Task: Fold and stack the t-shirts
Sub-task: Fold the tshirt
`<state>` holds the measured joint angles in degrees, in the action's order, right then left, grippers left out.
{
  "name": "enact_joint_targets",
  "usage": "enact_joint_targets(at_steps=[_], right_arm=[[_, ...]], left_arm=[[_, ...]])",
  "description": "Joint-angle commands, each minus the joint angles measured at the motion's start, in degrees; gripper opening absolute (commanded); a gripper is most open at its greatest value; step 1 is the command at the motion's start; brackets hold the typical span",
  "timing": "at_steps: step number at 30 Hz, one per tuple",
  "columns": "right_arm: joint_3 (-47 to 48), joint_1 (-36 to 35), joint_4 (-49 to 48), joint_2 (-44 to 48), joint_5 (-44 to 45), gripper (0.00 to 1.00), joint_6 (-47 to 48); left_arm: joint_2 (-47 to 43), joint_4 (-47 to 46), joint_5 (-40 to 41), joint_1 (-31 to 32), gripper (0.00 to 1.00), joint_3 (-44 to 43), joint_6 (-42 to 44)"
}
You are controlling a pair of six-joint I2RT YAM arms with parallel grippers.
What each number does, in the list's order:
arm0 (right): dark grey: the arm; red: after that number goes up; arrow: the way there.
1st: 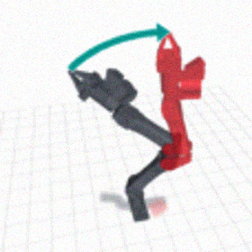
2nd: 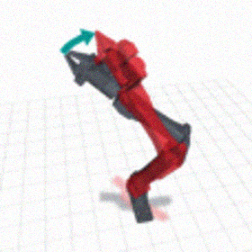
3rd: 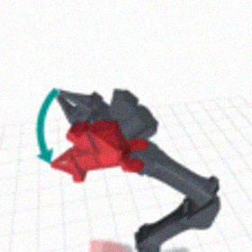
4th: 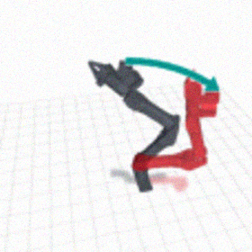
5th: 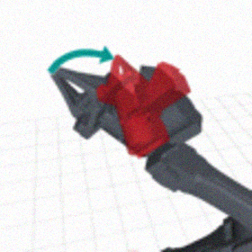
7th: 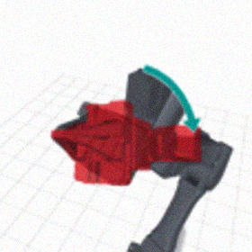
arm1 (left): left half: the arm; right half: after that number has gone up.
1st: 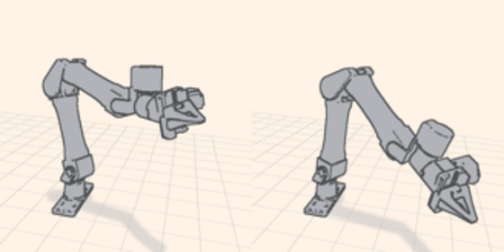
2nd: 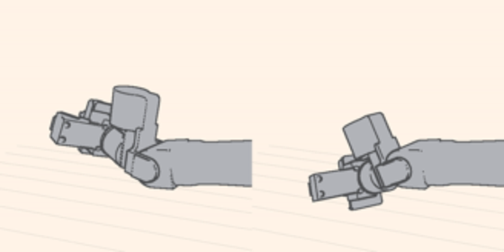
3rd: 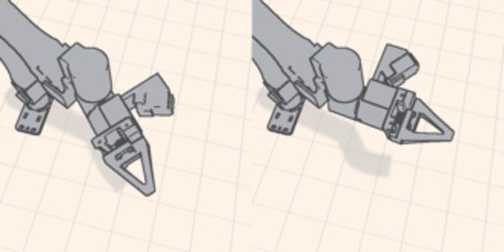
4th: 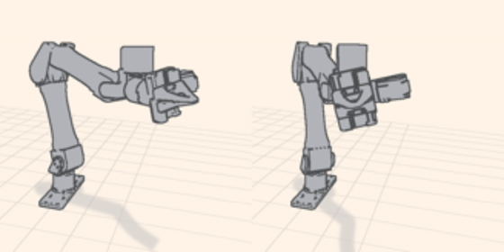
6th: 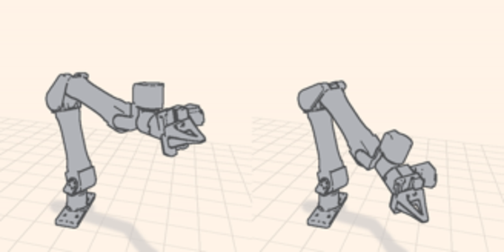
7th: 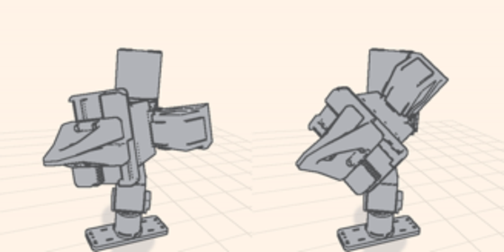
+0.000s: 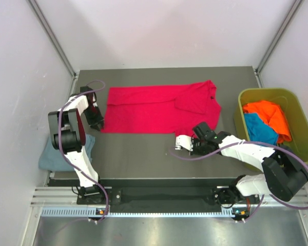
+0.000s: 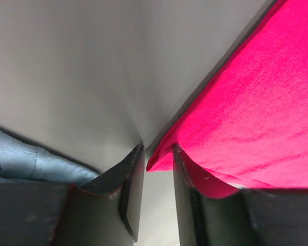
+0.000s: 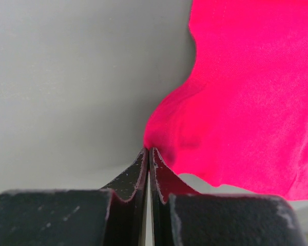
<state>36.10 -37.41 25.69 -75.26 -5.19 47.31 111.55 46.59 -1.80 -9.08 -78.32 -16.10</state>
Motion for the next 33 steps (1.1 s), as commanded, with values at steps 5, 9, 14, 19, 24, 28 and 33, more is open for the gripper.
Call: enact_joint_targets(at_steps=[5,9,14,19,24,28,33], right_arm=[[2.40,1.37,-2.05,-0.06,-0.26,0.00,-1.17],[2.40,1.81,-2.49,0.03,-0.17,0.00,-1.17],[2.58,1.99,-2.67,0.12,-0.26,0.00,-1.17],[2.75,2.25,-2.49,0.47,-0.08,0.00,-1.25],[4.42,4.09,-1.17,1.87,1.15,0.00,-1.87],[9.24,6.73,1.11,2.58,1.59,0.00,-2.31],[15.57,9.28,2.96,2.41,1.76,0.00,-3.01]], left_arm=[[-0.80,0.69,-0.13,-0.41,0.30,-1.13,1.24],[-2.91,1.22,-1.18,-0.50,0.29,0.80,0.89],[-3.71,0.35,-1.89,-0.50,0.29,2.74,0.54],[-3.53,0.87,-2.77,-0.50,0.00,2.21,0.63],[-5.81,2.28,-3.03,-0.59,0.00,1.33,0.54],[-8.27,3.42,-4.87,-0.59,0.00,0.37,0.10],[-10.21,3.77,-7.24,-0.50,0.00,-2.18,-0.16]])
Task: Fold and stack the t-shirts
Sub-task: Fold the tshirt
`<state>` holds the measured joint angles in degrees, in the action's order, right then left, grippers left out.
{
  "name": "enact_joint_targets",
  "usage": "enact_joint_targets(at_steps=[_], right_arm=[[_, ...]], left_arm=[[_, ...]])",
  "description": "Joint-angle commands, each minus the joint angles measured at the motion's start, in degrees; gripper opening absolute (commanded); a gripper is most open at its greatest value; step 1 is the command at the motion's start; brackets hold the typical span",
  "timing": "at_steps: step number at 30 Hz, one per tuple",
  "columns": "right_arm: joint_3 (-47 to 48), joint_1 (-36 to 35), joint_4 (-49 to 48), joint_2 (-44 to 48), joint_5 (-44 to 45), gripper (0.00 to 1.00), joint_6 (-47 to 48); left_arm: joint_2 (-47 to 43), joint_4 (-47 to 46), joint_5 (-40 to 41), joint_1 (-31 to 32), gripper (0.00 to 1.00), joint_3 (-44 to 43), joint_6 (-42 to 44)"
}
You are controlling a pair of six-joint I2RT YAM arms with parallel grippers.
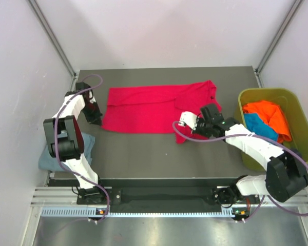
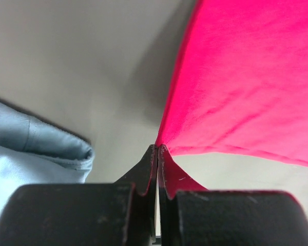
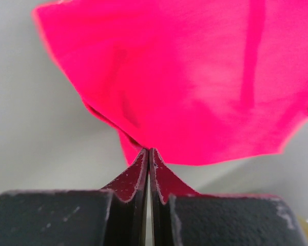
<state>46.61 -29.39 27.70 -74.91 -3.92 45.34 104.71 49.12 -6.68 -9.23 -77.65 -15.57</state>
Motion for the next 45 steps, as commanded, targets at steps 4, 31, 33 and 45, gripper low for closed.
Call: enact_joint_targets(at_steps=[4,31,33,45], right_arm=[[8.93,3.10,0.51,0.56,0.93,0.00,-0.96],[43.47,11.63,-8.63,-28.70,3.66,0.00,-1.13],[46.10,11.98,-8.72,-30.81,3.66,0.00,-1.13],[56.22,14.36,-9.86,-39.42,3.75,0.00,-1.93]], left_arm=[[-3.10,1.41,-3.78,-0.35,0.00,-4.97,-0.78],[15.86,-3.15,-5.27,1.67,0.00,-30.98,2.12],[17.54,-3.77,-5.01,2.29,0.00,-34.23,2.56],[23.87,-6.50,-0.45,4.14,0.00,-42.76,3.79]])
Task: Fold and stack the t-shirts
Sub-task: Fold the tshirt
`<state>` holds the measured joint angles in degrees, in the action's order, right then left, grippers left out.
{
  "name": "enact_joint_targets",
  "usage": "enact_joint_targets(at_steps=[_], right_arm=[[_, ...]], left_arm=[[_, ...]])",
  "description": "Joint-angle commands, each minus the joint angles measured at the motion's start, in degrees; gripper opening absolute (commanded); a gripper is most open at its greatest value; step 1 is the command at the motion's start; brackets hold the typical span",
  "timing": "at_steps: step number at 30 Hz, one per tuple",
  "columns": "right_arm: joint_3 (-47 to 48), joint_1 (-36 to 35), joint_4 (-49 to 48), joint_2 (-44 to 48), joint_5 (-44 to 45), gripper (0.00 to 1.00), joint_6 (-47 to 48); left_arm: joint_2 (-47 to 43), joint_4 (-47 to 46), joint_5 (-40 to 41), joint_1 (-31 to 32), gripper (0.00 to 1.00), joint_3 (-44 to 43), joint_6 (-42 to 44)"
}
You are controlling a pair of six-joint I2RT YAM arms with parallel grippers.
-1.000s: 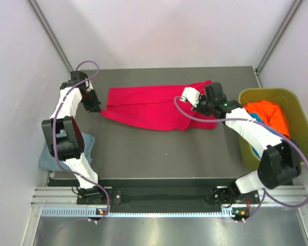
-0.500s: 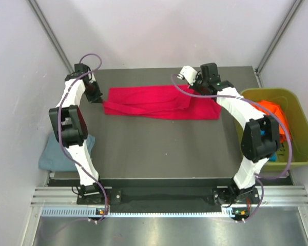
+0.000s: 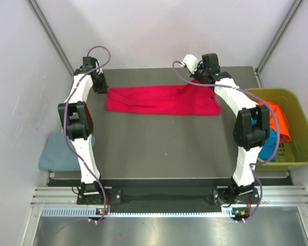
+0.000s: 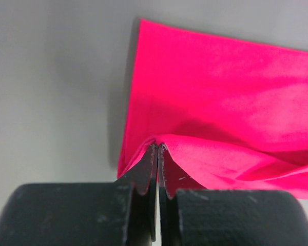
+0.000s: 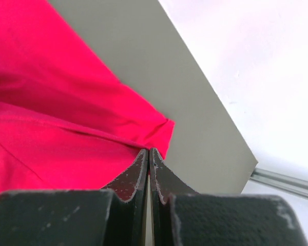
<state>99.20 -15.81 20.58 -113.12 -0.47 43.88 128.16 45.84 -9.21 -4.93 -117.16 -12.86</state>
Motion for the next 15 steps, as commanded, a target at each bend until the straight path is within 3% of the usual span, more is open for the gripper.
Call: enact_joint_targets(at_steps=[1,15], right_arm=[[3.81,0.78,-2.91,-1.66,0.21,0.00,-0.46],[4.25,1.49,-5.81,-6.49,2.49,0.00,-0.99]], left_arm=[[0.77,-3.30,3.40,-0.26,0.00,-3.51,1.09],[2.97,-3.83,8.69,-0.08,0.00,-3.60,0.47]])
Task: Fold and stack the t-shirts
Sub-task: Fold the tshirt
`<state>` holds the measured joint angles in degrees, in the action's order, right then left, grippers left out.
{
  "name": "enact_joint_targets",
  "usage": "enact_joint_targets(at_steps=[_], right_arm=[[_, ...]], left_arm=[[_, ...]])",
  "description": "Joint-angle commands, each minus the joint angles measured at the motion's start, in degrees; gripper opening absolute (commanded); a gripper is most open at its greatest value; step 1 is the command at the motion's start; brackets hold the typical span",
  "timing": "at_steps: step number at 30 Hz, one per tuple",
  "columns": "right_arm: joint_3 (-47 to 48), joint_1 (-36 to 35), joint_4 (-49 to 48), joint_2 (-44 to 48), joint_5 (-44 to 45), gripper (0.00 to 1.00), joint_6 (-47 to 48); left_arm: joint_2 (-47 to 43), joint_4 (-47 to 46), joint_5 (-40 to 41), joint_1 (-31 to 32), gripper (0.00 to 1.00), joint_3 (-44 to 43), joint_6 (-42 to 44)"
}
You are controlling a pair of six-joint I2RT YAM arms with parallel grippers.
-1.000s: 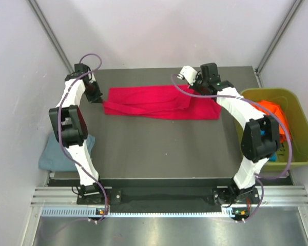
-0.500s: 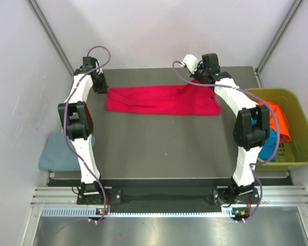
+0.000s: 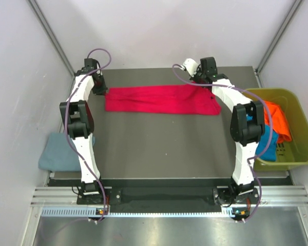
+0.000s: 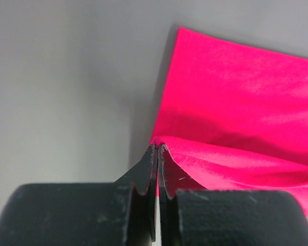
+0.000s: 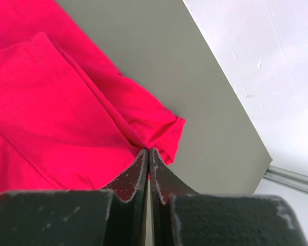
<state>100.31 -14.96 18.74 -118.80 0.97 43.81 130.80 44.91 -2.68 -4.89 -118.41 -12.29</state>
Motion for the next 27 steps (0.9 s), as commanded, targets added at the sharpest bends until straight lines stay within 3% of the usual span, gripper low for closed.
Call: enact_joint_targets(at_steps=[1,5,6,7,9,11,17,23,24,25,27], right_arm=[[3.31,0.63,-4.15,-1.08,1.14,0.00,-0.92],[3.49,0.55,-4.68,-1.87,1.22,0.00,-1.01],[3.57,0.55,-4.77,-2.22,1.31,0.00,-1.10],[3.66,0.46,-5.03,-2.40,1.49,0.00,-1.01],[3.92,0.46,-5.03,-2.75,1.40,0.00,-1.10],[4.10,0.20,-5.21,-2.93,1.49,0.00,-1.27],[5.16,-0.33,-5.91,-4.15,1.84,0.00,-1.80],[4.19,-1.21,-8.81,-4.86,5.70,0.03,-1.63],[3.84,-1.56,-9.85,-4.68,6.40,0.07,-1.62],[3.40,-1.65,-10.65,-4.60,8.41,0.21,-1.71],[1.65,-1.74,-12.93,-3.54,11.06,0.38,-1.89]], left_arm=[[0.50,-3.07,2.06,-0.04,0.00,-2.53,-0.10],[1.29,-3.24,6.01,0.05,0.04,-3.05,-0.45],[1.30,-3.16,7.58,0.05,0.26,-3.05,-0.97],[1.12,-3.07,8.56,0.05,0.35,-3.49,-0.89],[-1.15,-2.98,10.59,0.05,0.52,-3.58,-0.63],[-3.18,-2.72,6.84,0.05,0.57,-2.97,0.51],[-9.07,-0.43,-4.43,0.40,0.57,5.28,-1.50],[-8.90,1.32,-6.11,1.63,0.53,10.56,-1.77],[-8.99,1.50,-6.02,1.63,0.53,11.09,-1.85],[-8.99,2.02,-5.15,1.55,0.52,11.70,-1.86],[-9.42,2.38,-4.36,1.55,0.52,12.15,-1.94]])
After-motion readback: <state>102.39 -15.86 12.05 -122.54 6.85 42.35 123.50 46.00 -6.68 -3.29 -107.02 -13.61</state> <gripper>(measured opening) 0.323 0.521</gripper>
